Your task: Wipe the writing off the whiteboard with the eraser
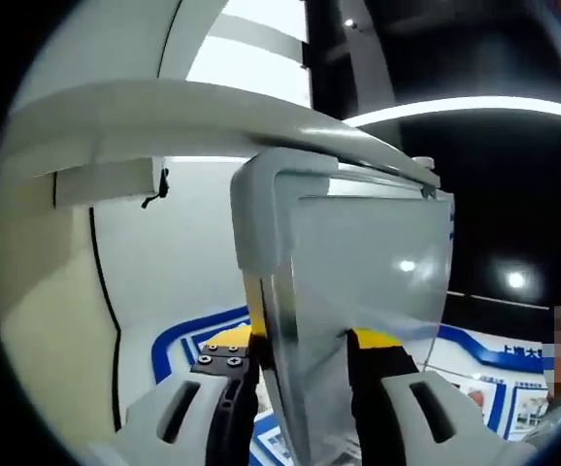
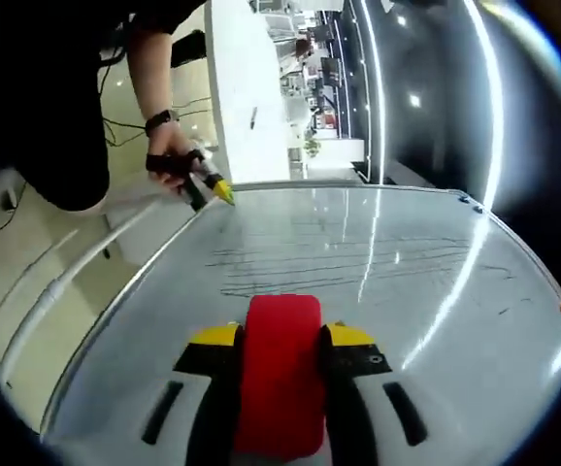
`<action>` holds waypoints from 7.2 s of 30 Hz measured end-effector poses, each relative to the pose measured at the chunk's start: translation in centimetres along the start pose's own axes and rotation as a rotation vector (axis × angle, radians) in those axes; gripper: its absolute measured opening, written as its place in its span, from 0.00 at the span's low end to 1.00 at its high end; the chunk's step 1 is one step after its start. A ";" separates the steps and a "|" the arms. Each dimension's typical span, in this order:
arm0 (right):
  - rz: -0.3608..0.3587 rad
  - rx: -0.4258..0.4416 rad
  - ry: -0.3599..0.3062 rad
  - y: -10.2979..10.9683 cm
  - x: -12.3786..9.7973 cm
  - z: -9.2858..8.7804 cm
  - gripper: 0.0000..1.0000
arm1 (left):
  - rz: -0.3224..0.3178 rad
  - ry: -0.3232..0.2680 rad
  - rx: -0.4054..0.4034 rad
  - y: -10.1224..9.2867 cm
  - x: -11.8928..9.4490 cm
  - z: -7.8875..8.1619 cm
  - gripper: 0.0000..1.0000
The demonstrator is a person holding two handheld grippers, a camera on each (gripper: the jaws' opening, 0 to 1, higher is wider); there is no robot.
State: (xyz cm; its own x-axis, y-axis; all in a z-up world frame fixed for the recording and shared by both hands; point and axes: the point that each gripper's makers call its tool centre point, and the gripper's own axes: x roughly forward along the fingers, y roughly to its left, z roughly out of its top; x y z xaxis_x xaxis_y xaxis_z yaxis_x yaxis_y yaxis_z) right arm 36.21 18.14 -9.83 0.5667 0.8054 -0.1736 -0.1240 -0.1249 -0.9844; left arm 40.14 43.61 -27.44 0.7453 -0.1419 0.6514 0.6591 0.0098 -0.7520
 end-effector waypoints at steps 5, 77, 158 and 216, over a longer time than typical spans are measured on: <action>-0.047 0.025 0.003 -5.7 -1.2 -0.4 0.27 | 0.001 -0.001 -0.007 0.2 0.0 0.3 0.39; 0.239 -0.088 0.044 2.9 -0.8 -1.2 0.26 | -0.002 -0.016 -0.033 0.5 -0.3 0.4 0.37; 0.186 -0.029 -0.053 6.5 -1.6 -1.2 0.24 | 0.002 -0.030 -0.037 0.3 -0.5 0.0 0.35; 0.118 -0.129 0.041 5.0 -1.7 -1.6 0.27 | 0.009 -0.031 -0.053 0.3 -0.6 0.1 0.35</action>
State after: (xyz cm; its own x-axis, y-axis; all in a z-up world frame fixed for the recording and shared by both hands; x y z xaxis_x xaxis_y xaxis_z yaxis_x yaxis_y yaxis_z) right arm 35.92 15.25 -14.48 0.5877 0.7566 -0.2868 -0.0874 -0.2930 -0.9521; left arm 39.93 43.79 -28.02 0.7544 -0.1118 0.6468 0.6468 -0.0414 -0.7615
